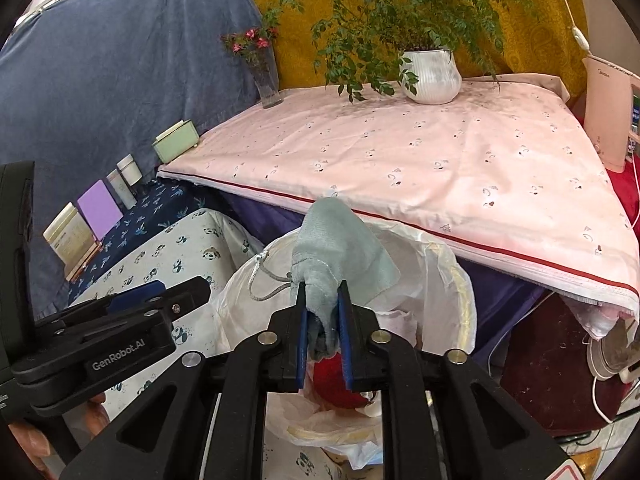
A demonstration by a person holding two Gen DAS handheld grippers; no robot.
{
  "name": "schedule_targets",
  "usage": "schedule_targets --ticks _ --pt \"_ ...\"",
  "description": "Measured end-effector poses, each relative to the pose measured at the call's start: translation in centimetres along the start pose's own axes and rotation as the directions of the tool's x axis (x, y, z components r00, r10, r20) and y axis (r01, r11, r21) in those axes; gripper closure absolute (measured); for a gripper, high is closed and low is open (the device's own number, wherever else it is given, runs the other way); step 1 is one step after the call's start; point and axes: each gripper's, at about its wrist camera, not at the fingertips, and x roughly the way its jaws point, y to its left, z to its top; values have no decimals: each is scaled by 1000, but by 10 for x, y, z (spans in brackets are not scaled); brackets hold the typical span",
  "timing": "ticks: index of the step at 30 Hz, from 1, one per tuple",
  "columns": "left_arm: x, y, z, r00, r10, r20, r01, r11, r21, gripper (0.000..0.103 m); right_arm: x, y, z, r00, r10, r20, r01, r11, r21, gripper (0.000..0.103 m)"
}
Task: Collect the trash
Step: 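Open both grippers to drop the cloth and pouch into the bin, then move both grippers back toward the gold box and red-and-white cup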
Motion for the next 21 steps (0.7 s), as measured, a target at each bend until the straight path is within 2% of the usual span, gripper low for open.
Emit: schedule_targets --ticks 3,5,7,16,21 --pt "-2 6 -2 1000 7 0 -7 1000 -15 45 6 4 -1 1000 2 -14 -3 1000 -8 83" --pt "-4 10 -2 1000 16 3 -16 1000 -23 43 7 8 -1 1000 4 -14 -4 1000 -11 75" --pt "-6 14 -3 1000 23 8 -23 999 -28 42 7 10 -1 1000 3 -10 -3 1000 -14 72" --pt "-16 29 -8 999 40 17 -39 997 -61 42 1 17 0 1000 15 3 -15 1000 -22 71" --pt "-25 40 -12 998 59 29 -57 995 -82 38 -3 30 -1 999 33 3 -33 998 -44 71"
